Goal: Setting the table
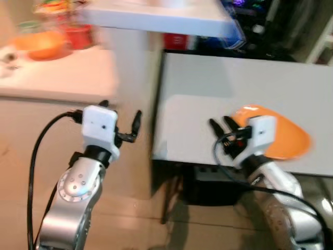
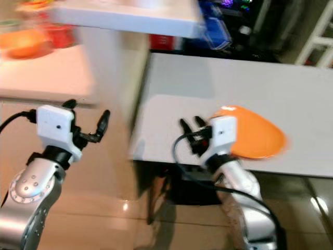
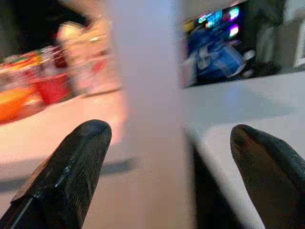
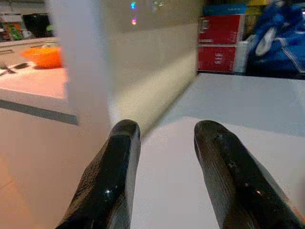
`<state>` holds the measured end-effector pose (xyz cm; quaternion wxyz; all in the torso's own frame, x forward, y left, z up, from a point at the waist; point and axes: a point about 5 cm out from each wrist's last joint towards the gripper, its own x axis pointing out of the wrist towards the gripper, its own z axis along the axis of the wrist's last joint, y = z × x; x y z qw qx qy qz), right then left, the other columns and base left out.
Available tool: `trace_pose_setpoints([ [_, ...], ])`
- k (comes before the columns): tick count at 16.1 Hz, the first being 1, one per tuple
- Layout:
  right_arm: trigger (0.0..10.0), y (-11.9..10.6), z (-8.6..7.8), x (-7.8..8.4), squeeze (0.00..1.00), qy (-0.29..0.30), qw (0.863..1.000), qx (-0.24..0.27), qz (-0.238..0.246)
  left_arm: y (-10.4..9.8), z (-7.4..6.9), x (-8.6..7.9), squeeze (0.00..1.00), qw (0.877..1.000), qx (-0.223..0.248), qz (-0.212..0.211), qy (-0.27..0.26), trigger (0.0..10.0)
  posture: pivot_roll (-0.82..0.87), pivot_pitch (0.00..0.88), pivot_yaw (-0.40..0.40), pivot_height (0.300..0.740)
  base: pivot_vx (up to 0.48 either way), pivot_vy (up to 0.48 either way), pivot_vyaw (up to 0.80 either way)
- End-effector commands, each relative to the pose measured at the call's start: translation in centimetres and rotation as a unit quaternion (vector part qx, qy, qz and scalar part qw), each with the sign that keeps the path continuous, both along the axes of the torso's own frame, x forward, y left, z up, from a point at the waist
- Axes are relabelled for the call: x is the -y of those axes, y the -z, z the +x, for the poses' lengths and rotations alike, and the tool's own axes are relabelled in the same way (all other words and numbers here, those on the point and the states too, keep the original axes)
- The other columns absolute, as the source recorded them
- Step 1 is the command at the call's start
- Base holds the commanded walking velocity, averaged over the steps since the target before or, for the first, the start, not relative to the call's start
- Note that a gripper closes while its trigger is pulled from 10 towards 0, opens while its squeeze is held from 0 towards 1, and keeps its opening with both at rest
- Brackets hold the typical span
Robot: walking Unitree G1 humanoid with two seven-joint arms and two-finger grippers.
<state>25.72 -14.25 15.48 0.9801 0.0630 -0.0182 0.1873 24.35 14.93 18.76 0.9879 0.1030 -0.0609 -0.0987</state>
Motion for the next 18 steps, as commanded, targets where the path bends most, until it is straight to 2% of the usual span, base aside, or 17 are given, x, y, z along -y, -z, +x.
trace_pose_setpoints([
  [1,10.0,-0.3,0.1,-0.4,0.00,-0.004,1.000,0.007,0.016,-0.3,0.0,-0.3,0.00,1.000,0.004,0.008,-0.002,10.0,0.09,0.000,-0.040,0.740,0.000,0.480,0.00],
  [3,10.0,-0.4,0.0,-0.8,0.00,-0.004,1.000,0.010,0.019,-0.4,0.4,-0.8,0.00,1.000,0.005,0.008,-0.012,10.0,0.08,0.000,-0.034,0.740,0.000,0.480,0.00],
  [8,10.0,-0.3,0.5,-0.4,0.00,0.018,0.999,0.001,0.027,-1.4,2.1,-1.7,0.00,0.999,0.021,0.012,-0.033,10.0,0.10,0.000,-0.036,0.740,0.000,0.480,0.00],
  [11,10.0,-0.3,0.9,-1.1,0.00,0.014,1.000,-0.004,0.015,-1.1,2.4,-2.0,0.00,0.999,0.017,0.015,-0.038,10.0,0.09,0.000,-0.036,0.740,0.000,0.480,0.00],
  [15,10.0,-0.4,1.6,-0.6,0.00,0.031,1.000,-0.004,0.005,-0.6,2.6,-1.2,0.00,0.999,0.009,0.005,-0.038,10.0,0.10,0.000,-0.051,0.740,0.000,0.480,0.00],
  [18,10.0,-0.7,1.8,-1.2,0.00,0.025,1.000,0.002,0.002,-0.6,2.7,-1.4,0.00,0.999,0.008,0.001,-0.039,10.0,0.08,0.000,-0.044,0.740,0.000,0.480,0.00],
])
